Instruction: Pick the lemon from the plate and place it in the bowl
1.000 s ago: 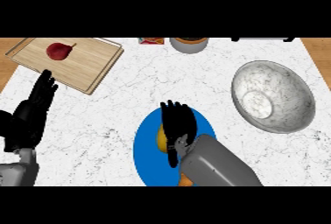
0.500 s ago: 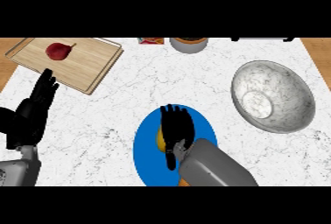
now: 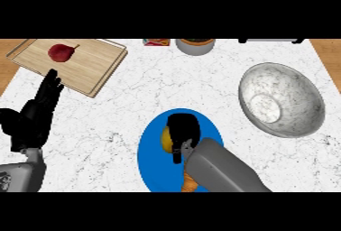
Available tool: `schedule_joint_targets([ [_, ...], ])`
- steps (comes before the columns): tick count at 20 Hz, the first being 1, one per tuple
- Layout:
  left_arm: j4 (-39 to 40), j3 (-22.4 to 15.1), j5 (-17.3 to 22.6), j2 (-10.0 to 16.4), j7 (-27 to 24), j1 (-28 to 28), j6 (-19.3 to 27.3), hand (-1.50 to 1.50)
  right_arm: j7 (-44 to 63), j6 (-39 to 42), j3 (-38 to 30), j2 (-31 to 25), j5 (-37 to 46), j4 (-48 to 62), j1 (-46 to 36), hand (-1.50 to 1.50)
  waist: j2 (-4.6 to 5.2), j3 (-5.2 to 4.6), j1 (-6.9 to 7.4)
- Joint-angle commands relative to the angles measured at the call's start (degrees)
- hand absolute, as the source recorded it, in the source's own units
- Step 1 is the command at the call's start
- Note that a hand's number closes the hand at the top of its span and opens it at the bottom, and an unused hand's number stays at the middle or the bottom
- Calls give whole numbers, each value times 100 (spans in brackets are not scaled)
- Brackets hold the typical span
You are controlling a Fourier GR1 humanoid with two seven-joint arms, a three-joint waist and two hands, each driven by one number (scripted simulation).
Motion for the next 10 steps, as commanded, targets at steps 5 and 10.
schedule_joint_targets([
  [5, -39, -6, -170, -98, 393, -343, 49, 0, -962, -800, 135, 39, -281, 1088, -442, 150, 34, 9, 34],
  [10, -192, 264, -7, -3, -117, 304, -271, 0, -962, -1085, 263, 38, 338, 777, -48, 150, 11, 7, -24],
])
